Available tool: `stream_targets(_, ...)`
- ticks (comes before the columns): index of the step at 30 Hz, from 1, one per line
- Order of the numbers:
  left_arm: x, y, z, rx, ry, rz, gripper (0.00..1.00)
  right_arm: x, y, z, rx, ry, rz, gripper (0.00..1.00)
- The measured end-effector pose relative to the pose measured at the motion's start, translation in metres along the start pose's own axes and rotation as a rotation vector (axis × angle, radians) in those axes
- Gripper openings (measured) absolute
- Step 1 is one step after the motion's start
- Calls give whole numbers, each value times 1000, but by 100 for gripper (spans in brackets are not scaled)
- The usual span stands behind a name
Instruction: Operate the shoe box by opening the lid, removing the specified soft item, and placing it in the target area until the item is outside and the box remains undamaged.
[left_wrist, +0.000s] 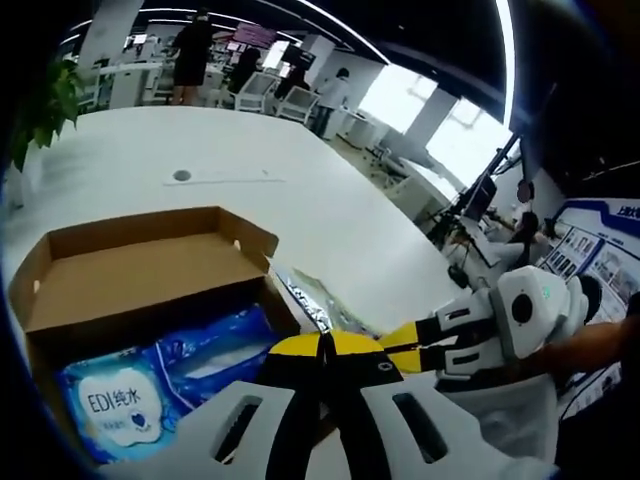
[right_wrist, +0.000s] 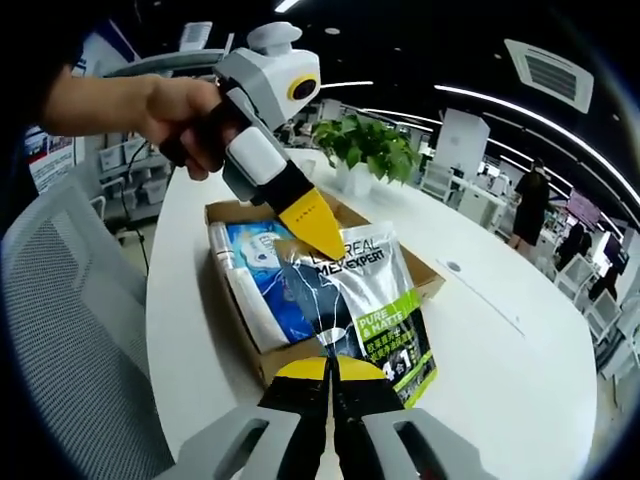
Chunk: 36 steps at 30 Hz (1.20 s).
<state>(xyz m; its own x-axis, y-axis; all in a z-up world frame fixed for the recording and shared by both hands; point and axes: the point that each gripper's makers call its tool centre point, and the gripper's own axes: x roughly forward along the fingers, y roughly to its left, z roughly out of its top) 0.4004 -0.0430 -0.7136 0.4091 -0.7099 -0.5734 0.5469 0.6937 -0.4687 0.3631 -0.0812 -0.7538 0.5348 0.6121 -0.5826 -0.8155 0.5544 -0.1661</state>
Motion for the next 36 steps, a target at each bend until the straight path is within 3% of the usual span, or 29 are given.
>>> stream_targets(36, 55, -5, -11, 51, 102, 27, 1, 7, -31, -53, 50, 39, -2, 0)
